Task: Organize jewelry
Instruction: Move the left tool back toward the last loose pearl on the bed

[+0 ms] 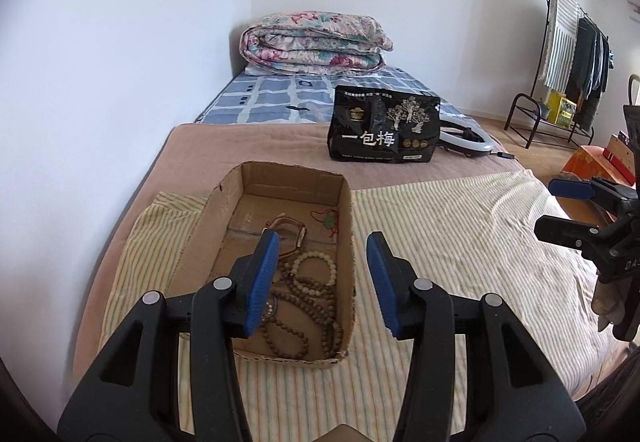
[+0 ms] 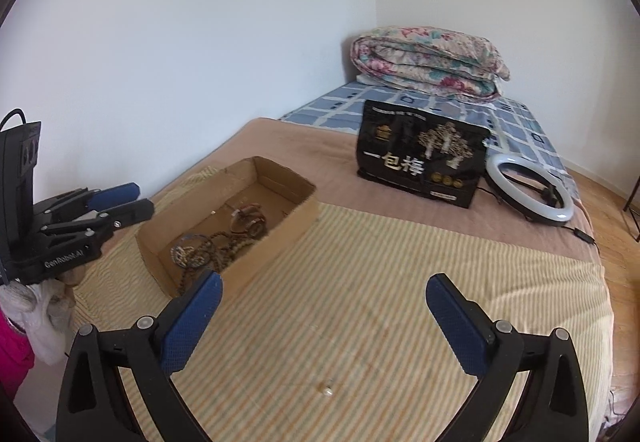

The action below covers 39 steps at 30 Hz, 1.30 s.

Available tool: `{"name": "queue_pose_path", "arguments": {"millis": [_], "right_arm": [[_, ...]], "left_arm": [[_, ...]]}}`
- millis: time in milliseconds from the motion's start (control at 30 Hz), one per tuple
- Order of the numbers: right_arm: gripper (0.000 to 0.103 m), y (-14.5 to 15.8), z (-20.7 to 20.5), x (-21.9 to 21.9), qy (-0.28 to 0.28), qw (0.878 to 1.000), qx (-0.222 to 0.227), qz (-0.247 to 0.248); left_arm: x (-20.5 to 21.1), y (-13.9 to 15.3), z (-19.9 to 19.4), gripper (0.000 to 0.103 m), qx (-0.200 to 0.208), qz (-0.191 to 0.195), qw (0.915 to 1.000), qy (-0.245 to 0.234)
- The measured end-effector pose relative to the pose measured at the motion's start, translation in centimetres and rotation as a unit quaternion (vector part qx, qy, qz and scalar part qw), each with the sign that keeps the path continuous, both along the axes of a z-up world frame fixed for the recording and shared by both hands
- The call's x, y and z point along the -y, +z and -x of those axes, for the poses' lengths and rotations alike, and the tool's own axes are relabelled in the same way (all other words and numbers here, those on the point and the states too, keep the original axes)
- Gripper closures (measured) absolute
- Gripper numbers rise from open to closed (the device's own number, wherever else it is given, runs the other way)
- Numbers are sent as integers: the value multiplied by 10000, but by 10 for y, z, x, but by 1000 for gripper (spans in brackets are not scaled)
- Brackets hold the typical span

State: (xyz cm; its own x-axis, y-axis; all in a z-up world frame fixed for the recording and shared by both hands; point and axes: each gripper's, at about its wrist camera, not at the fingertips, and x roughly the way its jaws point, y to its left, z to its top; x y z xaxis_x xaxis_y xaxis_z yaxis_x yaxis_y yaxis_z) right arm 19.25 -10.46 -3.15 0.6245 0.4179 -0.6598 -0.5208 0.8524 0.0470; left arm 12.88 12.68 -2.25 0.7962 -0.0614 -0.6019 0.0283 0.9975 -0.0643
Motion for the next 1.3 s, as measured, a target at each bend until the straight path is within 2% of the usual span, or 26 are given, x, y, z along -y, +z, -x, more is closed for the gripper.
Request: {"name": "queue_pose_path", "arguments": {"millis": [433, 833, 933, 1133, 1200, 1300], "right_arm": [[1, -12, 3, 76, -616, 9978, -262, -27], [1, -12, 8, 135, -1141, 9931, -279, -57], [1, -15, 8, 147, -1231, 9920, -284, -5], [1, -25, 12, 168, -1350, 9903, -312, 133], [1, -29, 13, 173, -1377, 9897, -338, 173], [1, -36, 15, 181, -1420, 9888, -419, 168]], "left_arm": [[58, -25, -1, 56, -287, 83, 9976, -622], [130, -73, -8, 57, -848, 206, 9860, -1423], [144, -84, -10, 67, -997, 163, 9826, -1560], [164, -105, -13, 68, -1226, 109, 9767, -1758], [170, -111, -14, 73, -1298, 63, 9749, -1810], [174, -120, -17, 75, -1400, 30, 9731, -1831]]}}
